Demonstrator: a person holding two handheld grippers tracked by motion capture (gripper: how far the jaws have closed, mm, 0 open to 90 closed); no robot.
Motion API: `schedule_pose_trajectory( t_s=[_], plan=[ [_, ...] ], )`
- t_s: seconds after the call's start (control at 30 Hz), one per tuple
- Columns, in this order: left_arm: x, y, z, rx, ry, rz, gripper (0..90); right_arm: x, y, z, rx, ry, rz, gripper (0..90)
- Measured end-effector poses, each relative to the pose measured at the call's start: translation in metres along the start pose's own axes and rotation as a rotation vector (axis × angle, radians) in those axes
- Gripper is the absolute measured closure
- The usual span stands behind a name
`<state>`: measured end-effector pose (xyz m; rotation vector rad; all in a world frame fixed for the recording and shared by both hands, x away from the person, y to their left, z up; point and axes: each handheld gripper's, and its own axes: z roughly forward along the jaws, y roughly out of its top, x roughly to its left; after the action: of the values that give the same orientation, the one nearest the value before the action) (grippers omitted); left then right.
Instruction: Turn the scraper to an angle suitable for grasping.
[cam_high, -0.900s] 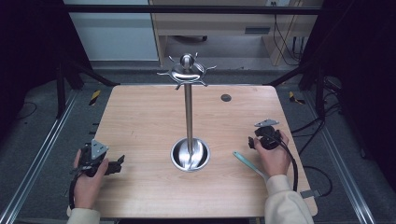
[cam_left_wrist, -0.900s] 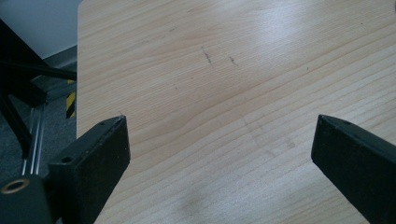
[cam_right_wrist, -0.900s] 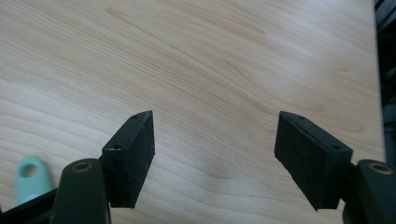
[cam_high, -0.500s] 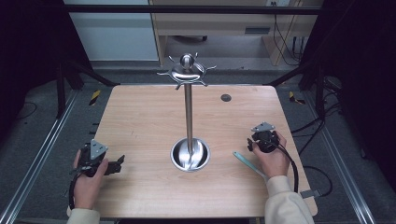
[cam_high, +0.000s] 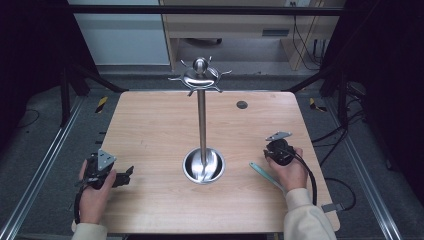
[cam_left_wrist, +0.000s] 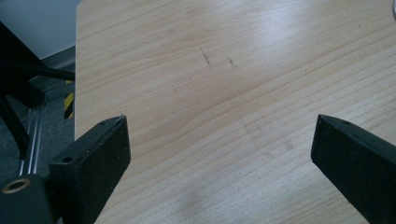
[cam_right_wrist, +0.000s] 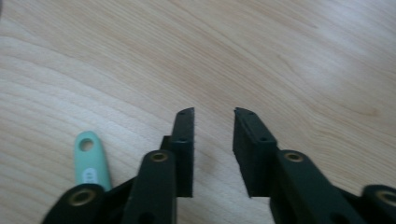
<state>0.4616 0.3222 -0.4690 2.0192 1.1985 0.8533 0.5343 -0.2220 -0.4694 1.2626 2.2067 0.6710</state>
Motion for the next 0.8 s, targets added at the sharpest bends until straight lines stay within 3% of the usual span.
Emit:
schedule_pose_trajectory(
  t_s=[0.03, 0.13, 0.17, 0.43, 0.8],
  plan=[
    [0.000, 0.000, 0.000, 0.000, 0.002, 0.001, 4.6, 0.003, 0.000, -0.001, 0.005, 0.020, -0.003, 81.2],
    [0.000, 0.000, -0.001, 0.000, 0.003, -0.001, 4.6, 0.007, 0.000, -0.001, 0.016, 0.046, -0.013, 85.7],
    [0.000, 0.000, -0.001, 0.000, 0.004, 0.000, 4.6, 0.010, 0.000, 0.000, 0.033, 0.075, -0.029, 88.9],
    [0.000, 0.000, 0.000, 0.001, 0.002, 0.006, 4.6, 0.021, -0.001, 0.006, 0.085, 0.135, -0.080, 90.0],
    [0.000, 0.000, 0.000, 0.000, 0.004, 0.005, 4.8, 0.031, -0.001, 0.005, 0.112, 0.163, -0.122, 90.0]
  ],
)
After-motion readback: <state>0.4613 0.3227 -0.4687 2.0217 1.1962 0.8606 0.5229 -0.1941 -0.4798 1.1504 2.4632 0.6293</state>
